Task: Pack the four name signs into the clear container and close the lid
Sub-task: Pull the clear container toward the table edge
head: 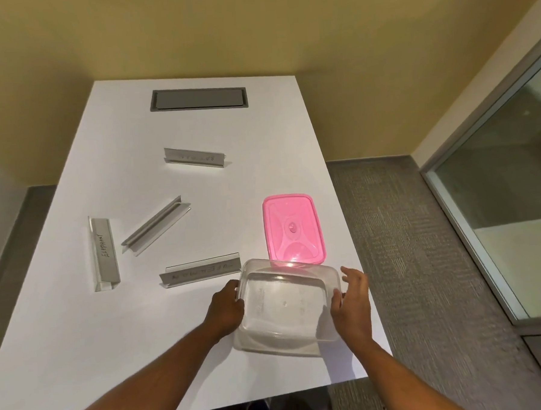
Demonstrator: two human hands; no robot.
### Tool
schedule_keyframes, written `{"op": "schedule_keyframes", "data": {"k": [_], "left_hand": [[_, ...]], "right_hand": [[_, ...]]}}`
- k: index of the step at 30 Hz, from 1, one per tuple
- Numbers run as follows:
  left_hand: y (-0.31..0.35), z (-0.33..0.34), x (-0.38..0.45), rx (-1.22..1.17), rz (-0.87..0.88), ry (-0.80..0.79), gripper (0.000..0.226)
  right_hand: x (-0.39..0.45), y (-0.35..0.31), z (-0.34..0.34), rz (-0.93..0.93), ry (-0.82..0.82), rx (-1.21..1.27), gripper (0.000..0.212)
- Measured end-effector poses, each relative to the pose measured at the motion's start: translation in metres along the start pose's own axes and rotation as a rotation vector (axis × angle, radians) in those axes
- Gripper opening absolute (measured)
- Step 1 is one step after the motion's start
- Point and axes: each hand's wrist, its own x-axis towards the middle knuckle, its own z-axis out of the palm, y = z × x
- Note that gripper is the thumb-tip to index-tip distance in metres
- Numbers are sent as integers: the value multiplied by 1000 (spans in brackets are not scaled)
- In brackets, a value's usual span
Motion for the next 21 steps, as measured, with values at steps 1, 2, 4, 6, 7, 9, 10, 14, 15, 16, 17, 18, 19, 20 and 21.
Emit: {"op": "schedule_keyframes", "data": {"k": [1, 2, 4, 6, 7, 9, 10, 14, 15, 16, 17, 18, 19, 20, 21], "left_hand": [[-2, -3, -2, 0, 8, 6, 32], [-4, -7, -4, -3, 16, 14, 32], [-11, -18, -12, -29, 21, 37, 32], [-18, -29, -18, -56, 13, 66, 30], [-23, -36, -21, -68, 8, 84, 28], [-32, -48, -29, -87, 0, 124, 24], [-37, -54, -32, -96, -4, 143, 23], [-64, -82, -45, -148, -81, 189, 18], [-71, -88, -46, -169, -108, 193, 16], [-78, -96, -49, -193, -136, 201, 14], [-84, -102, -52, -216, -157, 213, 15], [-91, -110, -54, -233, -172, 229, 19], [-97, -117, -56, -245, -183, 247, 24], [-102, -122, -58, -255, -195, 264, 28], [-108, -129, -60, -266, -205, 280, 31]], "right_hand": [[0, -1, 0, 31, -16, 6, 51], [0, -1, 0, 65, -30, 13, 51], [-2, -8, 3, 114, -49, 54, 50], [-4, -16, 7, 126, -56, 108, 45], [-5, -22, 10, 114, -64, 121, 37], [-7, -34, 17, 70, -94, 129, 17], [-8, -40, 21, 55, -110, 137, 12], [-17, -69, 42, 31, -165, 170, 13], [-19, -76, 47, 29, -176, 177, 14], [-22, -85, 52, 22, -188, 186, 13], [-26, -93, 57, 13, -200, 195, 12], [-30, -102, 62, 2, -212, 205, 9], [-34, -110, 67, -6, -227, 215, 9], [-38, -117, 71, -11, -242, 219, 12], [-42, -123, 76, -14, -255, 217, 14]]}}
